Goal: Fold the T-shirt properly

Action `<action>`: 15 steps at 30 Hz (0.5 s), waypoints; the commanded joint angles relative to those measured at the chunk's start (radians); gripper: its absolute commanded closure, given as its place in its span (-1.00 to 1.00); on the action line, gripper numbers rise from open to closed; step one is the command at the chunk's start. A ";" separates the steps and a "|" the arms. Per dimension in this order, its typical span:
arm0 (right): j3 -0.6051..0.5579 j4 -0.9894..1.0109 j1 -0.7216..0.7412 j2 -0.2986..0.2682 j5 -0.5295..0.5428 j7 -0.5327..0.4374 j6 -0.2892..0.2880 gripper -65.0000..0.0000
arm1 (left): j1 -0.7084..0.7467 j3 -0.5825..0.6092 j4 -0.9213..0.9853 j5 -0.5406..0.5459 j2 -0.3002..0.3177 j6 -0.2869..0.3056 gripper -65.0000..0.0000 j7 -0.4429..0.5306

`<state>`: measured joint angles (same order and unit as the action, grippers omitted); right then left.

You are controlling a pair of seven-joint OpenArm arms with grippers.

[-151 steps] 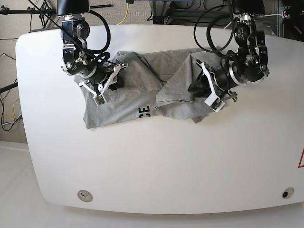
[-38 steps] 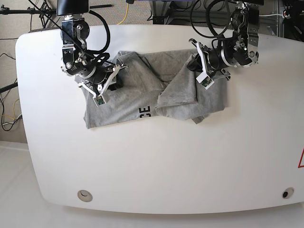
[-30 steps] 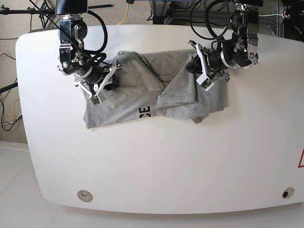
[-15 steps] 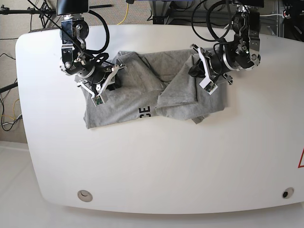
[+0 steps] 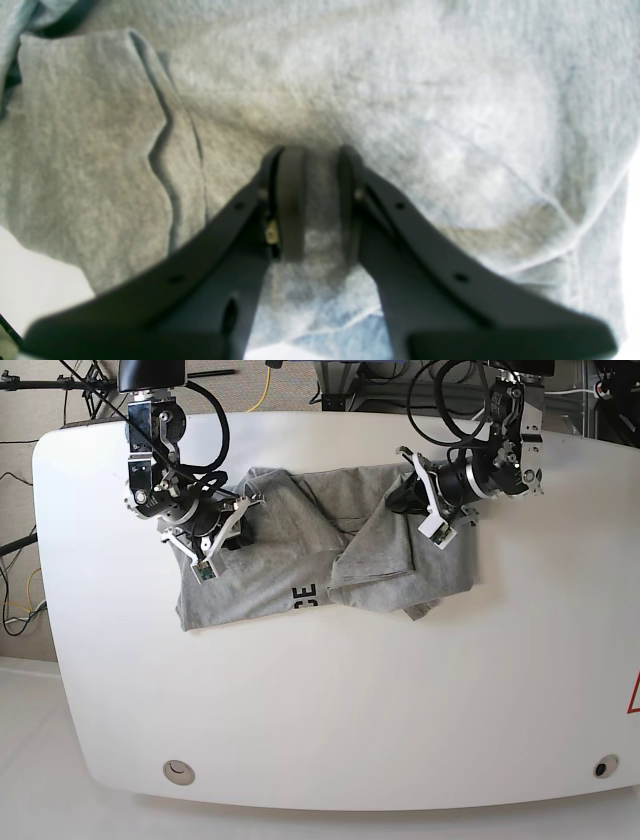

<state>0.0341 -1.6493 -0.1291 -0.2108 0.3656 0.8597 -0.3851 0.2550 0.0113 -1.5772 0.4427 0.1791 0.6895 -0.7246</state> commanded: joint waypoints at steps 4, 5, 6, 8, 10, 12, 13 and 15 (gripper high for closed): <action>0.006 -0.014 0.006 -0.008 0.001 -0.002 -0.004 0.65 | 0.011 0.000 0.074 -0.058 0.009 -0.010 0.96 -0.010; 0.007 -0.014 0.005 -0.008 0.001 -0.002 -0.005 0.64 | 0.010 -0.002 0.095 -0.061 0.008 -0.009 0.96 0.000; 0.007 -0.014 0.005 -0.008 0.002 -0.003 -0.006 0.64 | 0.010 -0.002 0.103 -0.062 0.008 -0.010 0.96 0.002; 0.008 -0.014 0.005 -0.008 0.002 -0.003 -0.006 0.64 | 0.009 -0.001 0.116 -0.064 0.009 -0.013 0.96 0.008; 0.007 -0.014 0.005 -0.008 0.002 -0.003 -0.006 0.64 | 0.008 -0.001 0.128 -0.064 0.010 -0.016 0.96 0.012; 0.006 -0.014 0.004 -0.009 0.002 -0.003 -0.006 0.65 | 0.007 0.000 0.136 -0.064 0.010 -0.019 0.95 0.014; 0.005 -0.014 0.004 -0.009 0.002 -0.003 -0.006 0.65 | 0.006 0.001 0.139 -0.063 0.009 -0.020 0.96 0.015; 0.002 -0.017 0.005 -0.010 0.000 -0.002 -0.008 0.64 | -0.009 -0.002 0.158 -0.070 0.002 -0.021 0.97 0.027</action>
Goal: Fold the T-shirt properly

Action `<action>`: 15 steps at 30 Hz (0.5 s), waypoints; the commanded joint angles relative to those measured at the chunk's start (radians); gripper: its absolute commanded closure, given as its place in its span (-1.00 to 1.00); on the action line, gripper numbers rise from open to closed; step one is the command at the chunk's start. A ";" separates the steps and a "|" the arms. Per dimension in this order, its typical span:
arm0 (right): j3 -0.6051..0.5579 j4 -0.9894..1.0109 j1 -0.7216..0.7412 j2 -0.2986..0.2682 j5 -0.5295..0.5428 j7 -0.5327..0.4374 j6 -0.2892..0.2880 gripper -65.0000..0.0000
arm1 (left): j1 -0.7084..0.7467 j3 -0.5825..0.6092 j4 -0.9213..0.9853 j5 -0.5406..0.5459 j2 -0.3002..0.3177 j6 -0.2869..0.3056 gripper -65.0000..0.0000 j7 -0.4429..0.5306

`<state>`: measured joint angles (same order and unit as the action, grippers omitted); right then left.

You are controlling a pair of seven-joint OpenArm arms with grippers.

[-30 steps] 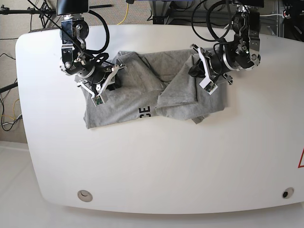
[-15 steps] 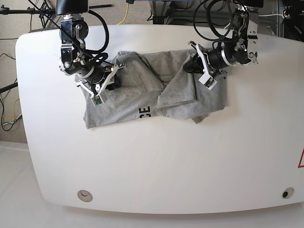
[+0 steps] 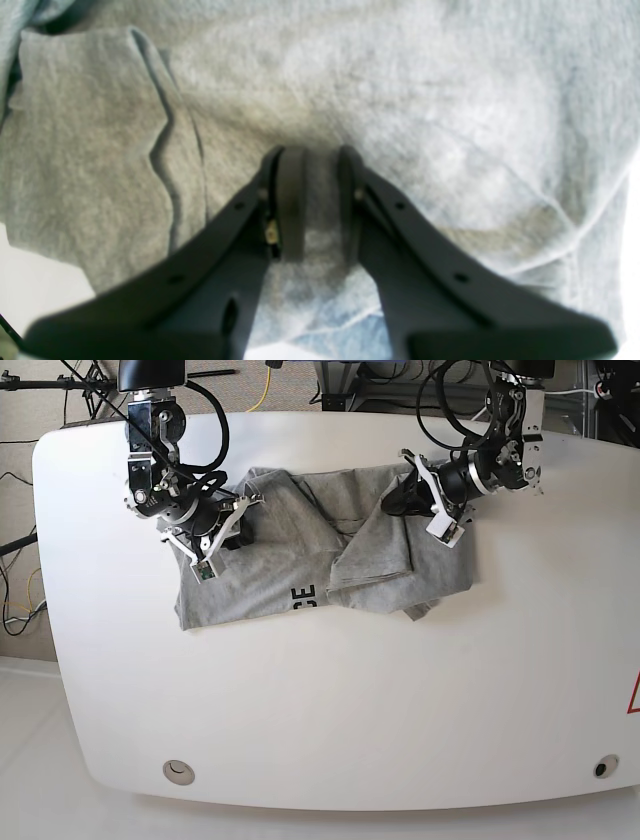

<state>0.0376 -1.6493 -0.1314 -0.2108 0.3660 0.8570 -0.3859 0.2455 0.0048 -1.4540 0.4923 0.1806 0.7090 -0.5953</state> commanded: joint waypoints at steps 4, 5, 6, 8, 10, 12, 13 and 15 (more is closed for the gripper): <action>0.003 -0.023 0.006 -0.010 0.000 -0.001 -0.008 0.64 | -0.005 -0.002 0.036 -0.117 -0.004 -0.040 0.97 -0.103; 0.006 -0.026 0.006 -0.009 0.001 -0.001 -0.008 0.64 | -0.007 -0.005 0.034 -0.116 -0.006 -0.040 0.97 -0.102; 0.009 -0.030 0.005 -0.009 0.003 -0.001 -0.008 0.64 | -0.009 -0.009 0.033 -0.116 -0.007 -0.040 0.96 -0.101; 0.018 -0.038 0.005 -0.008 0.004 -0.003 -0.009 0.64 | -0.011 -0.017 0.029 -0.115 -0.008 -0.037 0.97 -0.102; 0.047 -0.073 0.008 -0.002 0.007 -0.002 -0.007 0.63 | -0.013 -0.049 0.007 -0.118 -0.003 -0.022 0.97 -0.086; 0.073 -0.099 0.008 0.004 0.011 -0.004 -0.008 0.62 | -0.014 -0.058 -0.002 -0.114 -0.001 -0.020 0.97 -0.083; 0.089 -0.111 0.009 0.008 0.013 -0.004 -0.009 0.61 | -0.013 -0.062 -0.008 -0.113 0.001 -0.019 0.97 -0.082; 0.116 -0.133 0.011 0.017 0.019 -0.005 -0.011 0.60 | -0.011 -0.068 -0.021 -0.110 0.005 -0.016 0.98 -0.080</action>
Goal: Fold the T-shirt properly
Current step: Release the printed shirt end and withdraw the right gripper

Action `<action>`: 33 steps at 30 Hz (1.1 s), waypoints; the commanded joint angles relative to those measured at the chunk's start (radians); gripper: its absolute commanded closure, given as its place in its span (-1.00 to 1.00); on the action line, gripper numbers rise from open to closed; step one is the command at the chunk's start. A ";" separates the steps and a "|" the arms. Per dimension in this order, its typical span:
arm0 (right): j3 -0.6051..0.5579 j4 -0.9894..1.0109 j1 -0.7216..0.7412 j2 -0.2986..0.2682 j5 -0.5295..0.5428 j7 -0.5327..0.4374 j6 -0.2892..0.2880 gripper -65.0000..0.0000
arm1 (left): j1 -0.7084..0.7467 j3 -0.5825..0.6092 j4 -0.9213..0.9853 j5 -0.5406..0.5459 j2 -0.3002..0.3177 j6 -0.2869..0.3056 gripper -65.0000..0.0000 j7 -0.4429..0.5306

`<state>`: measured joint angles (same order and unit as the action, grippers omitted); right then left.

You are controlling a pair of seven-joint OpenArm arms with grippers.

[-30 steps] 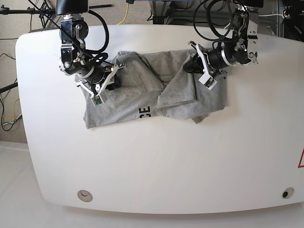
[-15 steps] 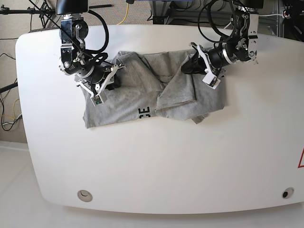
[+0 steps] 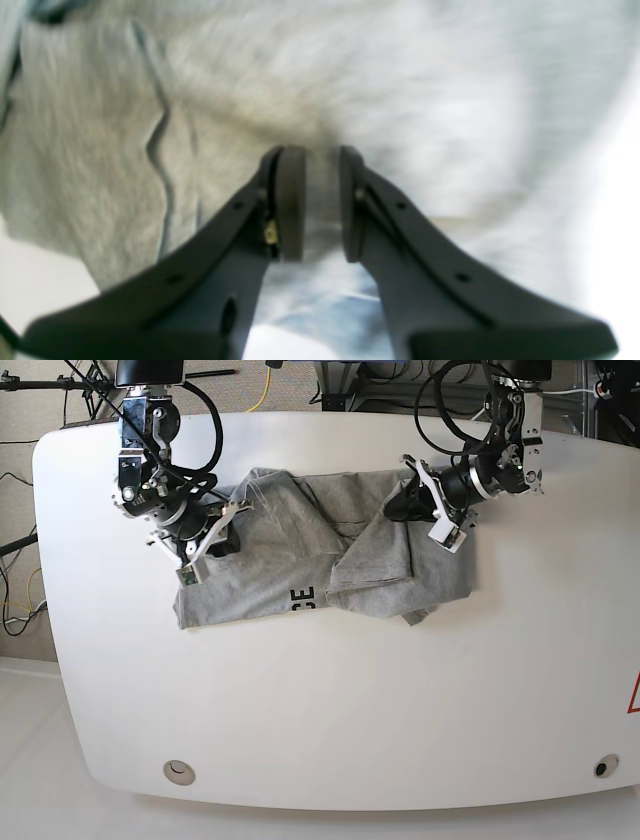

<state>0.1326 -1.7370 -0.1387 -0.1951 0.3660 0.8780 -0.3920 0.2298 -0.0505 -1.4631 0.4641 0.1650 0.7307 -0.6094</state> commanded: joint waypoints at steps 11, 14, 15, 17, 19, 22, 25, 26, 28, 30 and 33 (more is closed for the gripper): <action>-0.015 -0.003 0.018 0.000 0.008 -0.018 -0.008 0.61 | 0.084 0.017 -0.130 -0.099 0.075 -0.033 0.99 -0.081; -0.032 0.015 0.020 -0.003 0.007 -0.017 -0.005 0.61 | 0.097 0.020 -0.140 -0.123 0.073 -0.033 0.99 -0.087; -0.037 0.021 0.020 -0.005 0.006 -0.016 -0.005 0.61 | 0.100 0.020 -0.141 -0.131 0.071 -0.033 0.99 -0.090; -0.088 0.050 0.027 -0.014 0.000 -0.023 -0.001 0.63 | 0.097 0.016 -0.120 -0.166 0.069 -0.035 0.99 -0.104; -0.100 0.063 0.028 -0.017 0.000 -0.024 -0.001 0.63 | 0.097 0.017 -0.115 -0.178 0.068 -0.034 0.99 -0.107; -0.116 0.079 0.029 -0.023 -0.002 -0.024 -0.001 0.64 | 0.094 0.018 -0.107 -0.190 0.067 -0.033 0.99 -0.111; -0.126 0.084 0.029 -0.027 -0.003 -0.025 -0.002 0.65 | 0.089 0.019 -0.104 -0.194 0.069 -0.034 1.00 -0.113; -0.141 0.082 0.030 -0.030 -0.001 -0.023 -0.003 0.66 | 0.087 0.021 -0.103 -0.192 0.071 -0.035 1.00 -0.115; -0.154 0.078 0.031 -0.033 0.002 -0.021 -0.004 0.67 | 0.084 0.024 -0.101 -0.191 0.073 -0.037 1.00 -0.118; -0.146 0.072 0.030 -0.031 0.003 -0.020 -0.004 0.67 | 0.082 0.024 -0.100 -0.190 0.074 -0.036 1.00 -0.118; -0.123 0.065 0.030 -0.030 0.005 -0.018 -0.005 0.67 | 0.079 0.022 -0.098 -0.189 0.076 -0.035 1.00 -0.115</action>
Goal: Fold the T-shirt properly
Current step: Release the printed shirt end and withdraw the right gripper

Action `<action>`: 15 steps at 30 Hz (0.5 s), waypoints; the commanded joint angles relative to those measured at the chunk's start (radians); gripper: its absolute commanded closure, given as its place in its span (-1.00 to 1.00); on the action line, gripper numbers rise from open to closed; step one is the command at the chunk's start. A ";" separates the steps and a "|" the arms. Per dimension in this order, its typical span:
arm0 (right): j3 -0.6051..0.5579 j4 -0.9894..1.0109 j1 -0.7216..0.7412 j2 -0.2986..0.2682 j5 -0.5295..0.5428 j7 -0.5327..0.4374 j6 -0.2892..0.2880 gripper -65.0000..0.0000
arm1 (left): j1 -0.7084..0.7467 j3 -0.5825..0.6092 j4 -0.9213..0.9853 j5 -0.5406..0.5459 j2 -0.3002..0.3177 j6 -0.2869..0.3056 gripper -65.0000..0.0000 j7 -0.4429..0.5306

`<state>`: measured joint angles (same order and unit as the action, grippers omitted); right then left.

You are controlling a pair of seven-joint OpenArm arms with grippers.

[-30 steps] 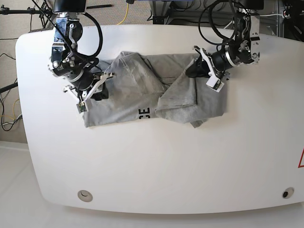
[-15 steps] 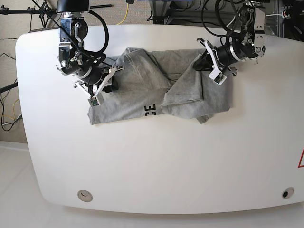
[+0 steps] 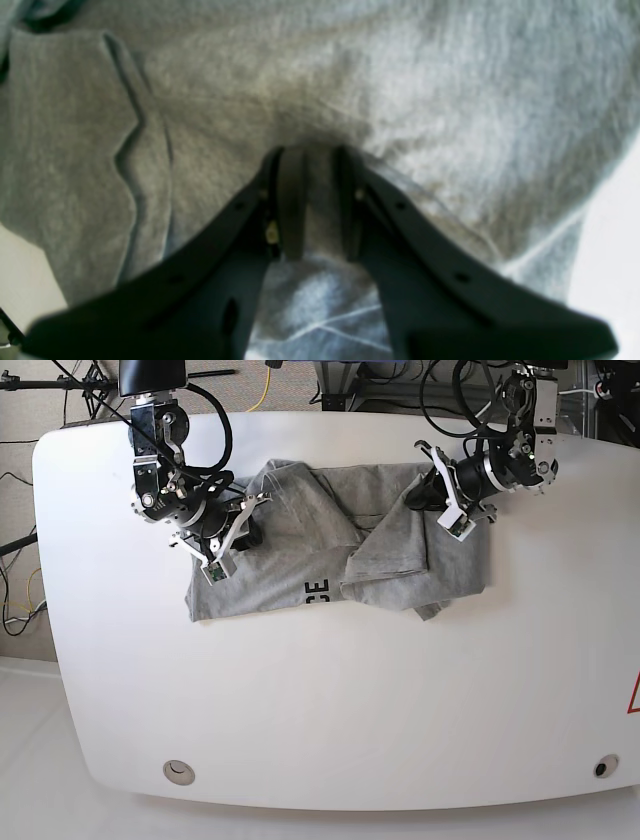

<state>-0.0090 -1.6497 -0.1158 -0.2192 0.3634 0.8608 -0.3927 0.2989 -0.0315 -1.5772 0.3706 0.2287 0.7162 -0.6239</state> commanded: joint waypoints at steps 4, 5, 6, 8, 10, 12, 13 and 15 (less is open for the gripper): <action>0.173 -0.055 0.007 -0.004 0.011 0.027 -0.001 0.57 | -0.020 -0.007 0.009 -0.096 0.012 -0.018 0.99 -0.087; 0.206 -0.066 0.006 -0.001 0.017 0.033 -0.002 0.50 | -0.027 -0.008 0.008 -0.094 0.012 -0.018 0.99 -0.085; 0.240 -0.077 0.005 0.002 0.024 0.039 -0.003 0.43 | -0.035 -0.008 0.007 -0.092 0.012 -0.018 0.99 -0.082; 0.303 -0.100 0.004 0.009 0.044 0.051 -0.005 0.25 | -0.047 -0.008 0.006 -0.085 0.011 -0.018 0.99 -0.078; 0.356 -0.118 0.000 0.013 0.080 0.060 -0.010 0.09 | -0.056 -0.004 0.004 -0.085 0.010 -0.018 0.99 -0.076; 0.400 -0.131 -0.004 0.013 0.122 0.069 -0.018 -0.05 | -0.064 0.001 0.001 -0.083 0.010 -0.018 0.99 -0.075; 0.420 -0.135 -0.008 0.013 0.144 0.074 -0.023 -0.10 | -0.067 0.003 0.001 -0.084 0.010 -0.018 0.99 -0.074; 0.471 -0.144 -0.012 0.011 0.187 0.089 -0.025 -0.22 | -0.069 0.004 -0.001 -0.078 0.010 -0.018 1.00 -0.064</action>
<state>0.4305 -1.7653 -0.1322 -0.2100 0.5056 0.9474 -0.4084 0.2298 -0.0254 -1.5745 0.3305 0.2272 0.7143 -0.6586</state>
